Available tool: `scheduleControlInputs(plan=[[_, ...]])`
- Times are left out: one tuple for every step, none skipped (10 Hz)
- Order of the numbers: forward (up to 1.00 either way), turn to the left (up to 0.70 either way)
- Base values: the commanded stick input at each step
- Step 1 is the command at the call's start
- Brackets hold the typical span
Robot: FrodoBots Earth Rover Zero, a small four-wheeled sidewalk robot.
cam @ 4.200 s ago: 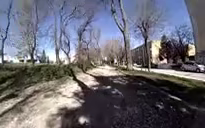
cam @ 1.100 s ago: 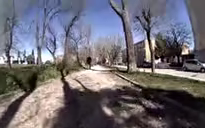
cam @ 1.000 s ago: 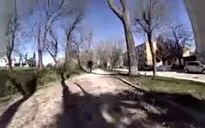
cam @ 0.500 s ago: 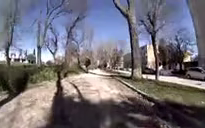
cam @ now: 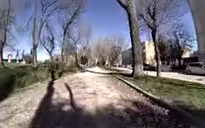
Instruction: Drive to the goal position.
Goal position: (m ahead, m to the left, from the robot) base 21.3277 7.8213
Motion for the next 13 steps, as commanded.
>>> scheduleControlInputs(plan=[[1.0, 0.0], [1.0, 0.0], [1.0, -0.02], [1.0, -0.08], [1.0, -0.11], [1.0, -0.16], [1.0, -0.18], [1.0, -0.18], [1.0, -0.18], [1.0, -0.18], [1.0, -0.17], [1.0, -0.16], [1.0, -0.1]])
